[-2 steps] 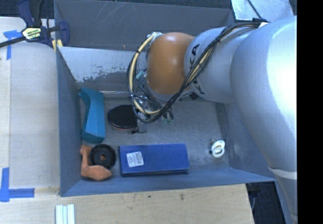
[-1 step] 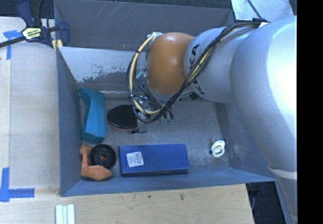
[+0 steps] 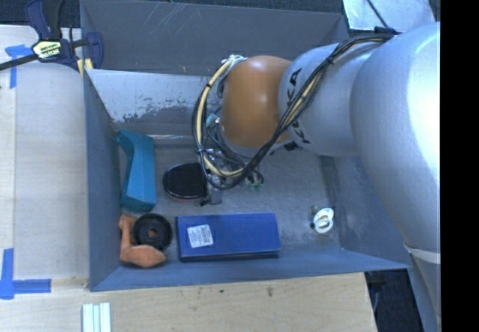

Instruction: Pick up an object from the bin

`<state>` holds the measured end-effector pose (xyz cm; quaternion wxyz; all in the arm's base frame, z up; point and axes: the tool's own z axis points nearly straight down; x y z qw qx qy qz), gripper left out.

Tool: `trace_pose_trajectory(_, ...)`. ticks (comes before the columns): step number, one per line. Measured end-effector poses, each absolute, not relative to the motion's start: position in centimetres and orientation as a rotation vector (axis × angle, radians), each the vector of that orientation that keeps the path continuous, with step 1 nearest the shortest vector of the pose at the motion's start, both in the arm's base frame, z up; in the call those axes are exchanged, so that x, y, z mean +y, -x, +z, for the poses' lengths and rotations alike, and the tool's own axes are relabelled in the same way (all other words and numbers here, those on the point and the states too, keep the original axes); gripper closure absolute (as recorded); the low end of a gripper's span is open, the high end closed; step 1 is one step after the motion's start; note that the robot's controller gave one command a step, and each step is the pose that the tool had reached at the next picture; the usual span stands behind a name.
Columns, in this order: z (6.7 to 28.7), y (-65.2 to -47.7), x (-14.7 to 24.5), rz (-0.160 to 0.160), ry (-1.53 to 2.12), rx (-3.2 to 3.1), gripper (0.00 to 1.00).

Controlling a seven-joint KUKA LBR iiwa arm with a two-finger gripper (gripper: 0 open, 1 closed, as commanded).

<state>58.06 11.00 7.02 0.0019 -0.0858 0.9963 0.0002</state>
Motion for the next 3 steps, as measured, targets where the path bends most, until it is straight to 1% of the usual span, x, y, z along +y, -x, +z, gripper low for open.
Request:
trace_pose_trajectory(1,8.0,-58.0,11.2,0.001,0.288,3.129,1.00)
trace_pose_trajectory(2,8.7,-57.8,10.5,0.000,0.249,3.130,1.00)
trace_pose_trajectory(3,7.7,-54.4,12.6,0.000,0.246,3.118,1.00)
